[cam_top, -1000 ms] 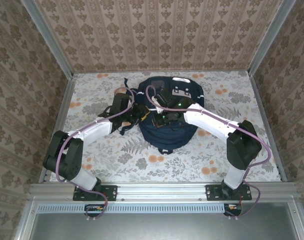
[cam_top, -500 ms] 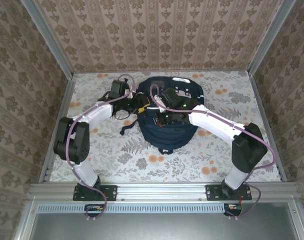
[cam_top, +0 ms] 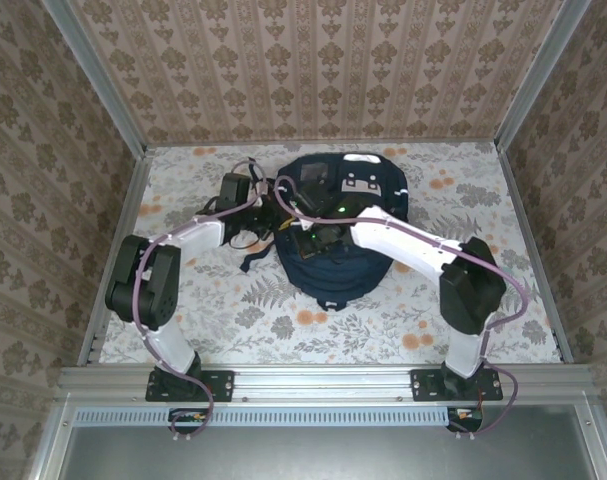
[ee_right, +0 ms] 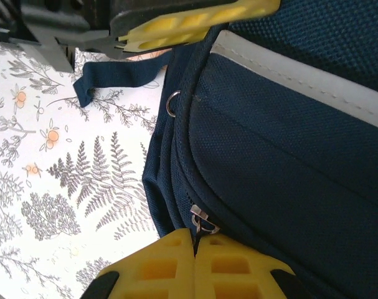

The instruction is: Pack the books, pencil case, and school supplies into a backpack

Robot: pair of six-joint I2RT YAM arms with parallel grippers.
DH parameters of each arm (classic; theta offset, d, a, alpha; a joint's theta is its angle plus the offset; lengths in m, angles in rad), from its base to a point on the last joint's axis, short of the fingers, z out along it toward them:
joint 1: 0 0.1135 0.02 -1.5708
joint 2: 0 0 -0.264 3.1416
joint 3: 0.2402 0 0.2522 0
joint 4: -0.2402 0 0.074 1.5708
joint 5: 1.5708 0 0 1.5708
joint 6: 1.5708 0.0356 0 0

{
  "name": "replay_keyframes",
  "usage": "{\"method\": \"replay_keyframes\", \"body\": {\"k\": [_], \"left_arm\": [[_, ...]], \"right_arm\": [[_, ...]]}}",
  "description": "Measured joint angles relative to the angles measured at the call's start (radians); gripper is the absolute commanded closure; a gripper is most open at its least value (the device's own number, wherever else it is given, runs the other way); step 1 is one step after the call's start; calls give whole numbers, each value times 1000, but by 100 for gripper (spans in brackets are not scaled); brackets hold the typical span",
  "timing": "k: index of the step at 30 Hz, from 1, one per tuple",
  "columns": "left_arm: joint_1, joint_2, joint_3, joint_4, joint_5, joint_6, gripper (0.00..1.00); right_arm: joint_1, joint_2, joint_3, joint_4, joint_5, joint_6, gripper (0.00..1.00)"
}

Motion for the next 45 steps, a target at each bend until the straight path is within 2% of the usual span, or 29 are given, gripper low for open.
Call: {"method": "replay_keyframes", "body": {"k": [4, 7, 15, 21, 24, 28, 31, 36, 39, 43, 45], "left_arm": [[0, -53, -50, 39, -75, -34, 100], [0, -78, -66, 49, -102, -50, 100], [4, -100, -94, 90, -100, -86, 100], [24, -120, -105, 78, -57, -88, 100], [45, -141, -127, 64, -48, -88, 100], [89, -209, -169, 22, -48, -82, 100], [124, -264, -201, -13, -58, -71, 100], [152, -312, -239, -41, -70, -68, 100], [153, -328, -255, -41, -77, -68, 100], [156, -342, -267, -43, -92, -68, 100], [162, -344, -267, -46, -103, -68, 100]], "right_arm": [[38, 66, 97, -43, 31, 68, 98], [50, 71, 108, -36, 35, 105, 94], [33, -12, -16, 124, -79, 211, 61], [12, -163, -135, 209, -98, 243, 46], [-46, -278, -233, 212, -75, 277, 45], [-181, -385, -352, 216, -29, 343, 40], [-262, -415, -413, 215, -8, 386, 39], [-289, -388, -413, 221, -45, 410, 38], [-289, -325, -392, 246, -98, 417, 44], [-290, -240, -360, 259, -159, 422, 62], [-295, -205, -332, 259, -180, 418, 67]]}}
